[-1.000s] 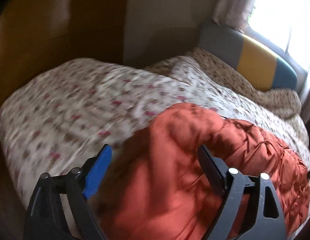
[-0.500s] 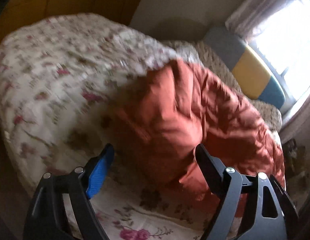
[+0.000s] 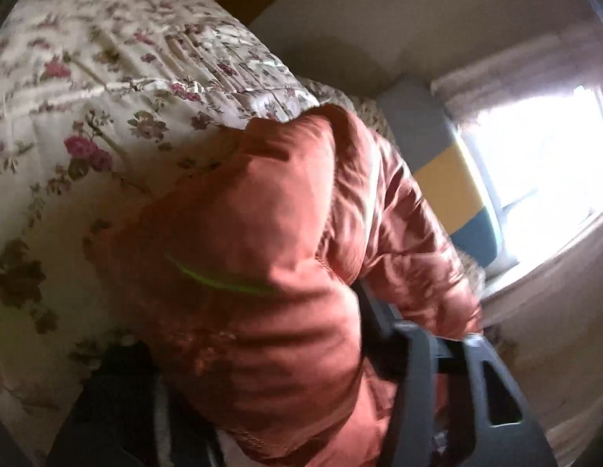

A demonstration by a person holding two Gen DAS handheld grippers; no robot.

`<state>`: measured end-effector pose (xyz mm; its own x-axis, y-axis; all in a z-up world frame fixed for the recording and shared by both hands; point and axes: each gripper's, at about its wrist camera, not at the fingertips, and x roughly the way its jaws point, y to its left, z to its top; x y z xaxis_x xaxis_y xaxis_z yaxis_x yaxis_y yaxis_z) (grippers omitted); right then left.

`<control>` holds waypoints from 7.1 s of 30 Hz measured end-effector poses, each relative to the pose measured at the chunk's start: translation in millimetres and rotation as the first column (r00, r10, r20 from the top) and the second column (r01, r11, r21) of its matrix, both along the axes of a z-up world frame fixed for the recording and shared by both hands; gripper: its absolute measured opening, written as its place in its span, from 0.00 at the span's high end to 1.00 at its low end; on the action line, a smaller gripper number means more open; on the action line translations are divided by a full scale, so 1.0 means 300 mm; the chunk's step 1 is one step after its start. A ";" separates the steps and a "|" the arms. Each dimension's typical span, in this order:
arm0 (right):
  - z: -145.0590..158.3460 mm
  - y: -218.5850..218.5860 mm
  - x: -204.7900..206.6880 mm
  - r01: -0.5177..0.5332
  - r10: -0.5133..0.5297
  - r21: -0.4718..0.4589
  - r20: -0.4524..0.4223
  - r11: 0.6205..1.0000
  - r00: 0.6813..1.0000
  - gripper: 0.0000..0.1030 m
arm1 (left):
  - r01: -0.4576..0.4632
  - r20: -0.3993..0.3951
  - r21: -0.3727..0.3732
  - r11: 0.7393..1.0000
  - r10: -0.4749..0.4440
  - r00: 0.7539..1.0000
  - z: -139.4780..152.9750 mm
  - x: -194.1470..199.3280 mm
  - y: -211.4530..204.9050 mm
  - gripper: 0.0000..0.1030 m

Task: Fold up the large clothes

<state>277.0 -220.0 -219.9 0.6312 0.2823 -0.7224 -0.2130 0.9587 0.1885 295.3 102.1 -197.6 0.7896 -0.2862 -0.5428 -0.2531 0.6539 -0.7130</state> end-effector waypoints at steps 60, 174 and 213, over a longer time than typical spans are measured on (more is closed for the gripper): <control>0.298 -0.792 -0.325 0.340 -0.365 0.186 0.118 0.922 0.924 0.51 | 0.417 0.002 0.867 0.272 -0.839 0.544 0.096 -0.199 -1.316 0.73; 0.049 -0.913 0.264 0.416 -0.418 0.128 -0.012 0.900 0.908 0.71 | 0.415 -0.008 0.715 0.562 -0.588 0.809 0.179 0.313 -1.222 0.62; 0.063 -0.911 0.389 0.369 -0.367 0.089 -0.037 0.925 0.929 0.59 | 0.459 -0.169 0.739 0.493 -0.523 0.835 0.170 0.558 -1.359 0.06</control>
<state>393.7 -493.2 -200.9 0.6896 0.0990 -0.7174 0.1564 0.9469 0.2811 462.8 -305.7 -146.8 0.6931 -0.1771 -0.6988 0.3049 0.9504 0.0616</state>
